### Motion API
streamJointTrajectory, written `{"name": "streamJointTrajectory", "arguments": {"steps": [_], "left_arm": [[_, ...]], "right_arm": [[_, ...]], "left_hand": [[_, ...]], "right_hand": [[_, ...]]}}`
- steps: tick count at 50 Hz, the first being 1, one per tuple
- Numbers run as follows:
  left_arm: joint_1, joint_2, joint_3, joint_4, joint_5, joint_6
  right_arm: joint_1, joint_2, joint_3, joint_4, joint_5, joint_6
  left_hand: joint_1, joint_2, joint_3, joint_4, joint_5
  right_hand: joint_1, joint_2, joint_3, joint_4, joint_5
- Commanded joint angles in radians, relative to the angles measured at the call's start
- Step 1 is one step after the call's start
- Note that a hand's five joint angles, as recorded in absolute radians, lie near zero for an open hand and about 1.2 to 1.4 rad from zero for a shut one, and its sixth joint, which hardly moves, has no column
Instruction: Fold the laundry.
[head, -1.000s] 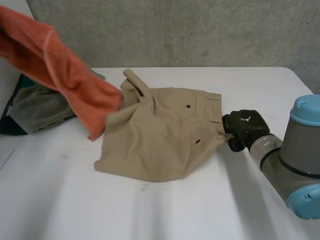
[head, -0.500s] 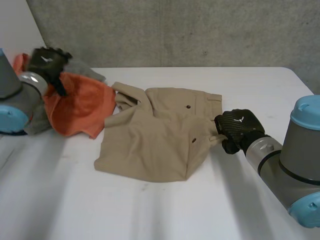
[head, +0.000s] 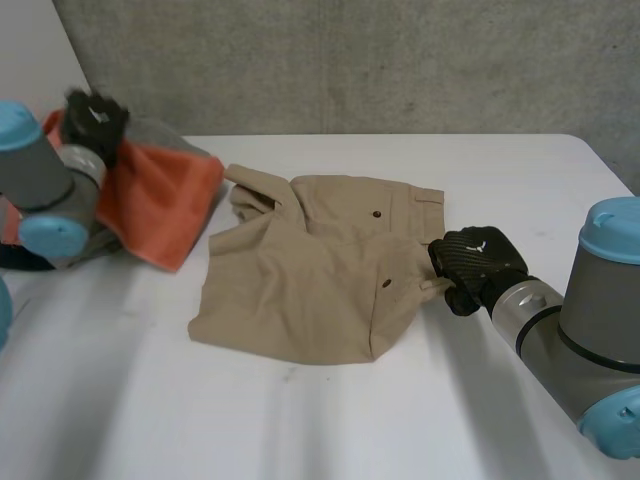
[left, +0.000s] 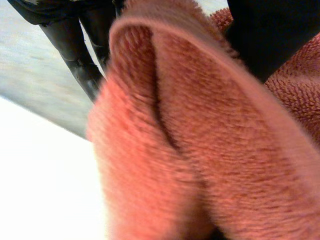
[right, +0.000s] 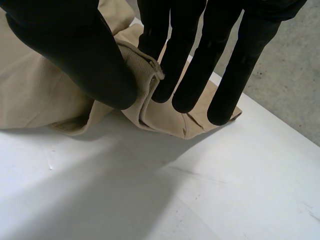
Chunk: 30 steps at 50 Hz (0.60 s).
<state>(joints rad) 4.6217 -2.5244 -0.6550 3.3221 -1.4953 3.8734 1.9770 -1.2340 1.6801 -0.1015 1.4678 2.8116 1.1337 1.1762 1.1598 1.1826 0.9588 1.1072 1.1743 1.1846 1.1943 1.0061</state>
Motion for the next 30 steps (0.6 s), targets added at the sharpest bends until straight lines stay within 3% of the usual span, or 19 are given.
{"name": "streamJointTrajectory", "arguments": {"steps": [1,5,8,10,13,20,30], "left_arm": [[0.045,-0.02,0.184,0.102,-0.176,-0.062],[0.063,-0.097,0.291,0.068,-0.244,-0.019],[0.062,-0.129,0.308,0.059,-0.232,0.001],[0.057,-0.137,0.299,0.054,-0.215,0.009],[0.039,-0.116,0.238,0.056,-0.204,0.003],[-0.015,0.065,-0.023,0.062,-0.175,-0.04],[-0.147,0.484,-0.607,-0.045,-0.077,-0.244]], "right_arm": [[0.005,0.002,0.0,0.0,0.0,-0.003],[0.009,0.001,0.0,0.0,0.0,-0.003],[0.009,0.002,0.0,0.002,0.0,-0.003],[0.009,0.001,-0.002,0.003,0.0,-0.001],[0.006,-0.002,-0.005,0.003,-0.001,0.002],[0.016,-0.027,-0.046,0.014,-0.007,0.002],[0.082,-0.099,-0.217,0.137,-0.015,0.026]], "left_hand": [[0.263,0.22,0.236,0.214,0.263],[0.263,0.22,0.236,0.214,0.263],[0.263,0.22,0.236,0.214,0.263],[-0.108,-0.15,-0.134,-0.157,-0.107],[-0.959,-1.002,-0.985,-1.008,-0.959],[-0.959,-1.002,-0.985,-1.008,-0.959],[-0.959,-1.002,-0.985,-1.008,-0.959]], "right_hand": [[0.289,0.222,0.212,0.202,0.216],[0.289,0.222,0.212,0.202,0.216],[0.289,0.222,0.212,0.202,0.216],[0.289,0.222,0.212,0.202,0.216],[0.289,0.222,0.212,0.202,0.216],[0.289,0.222,0.212,0.202,0.216],[0.289,0.222,0.212,0.202,0.216]]}}
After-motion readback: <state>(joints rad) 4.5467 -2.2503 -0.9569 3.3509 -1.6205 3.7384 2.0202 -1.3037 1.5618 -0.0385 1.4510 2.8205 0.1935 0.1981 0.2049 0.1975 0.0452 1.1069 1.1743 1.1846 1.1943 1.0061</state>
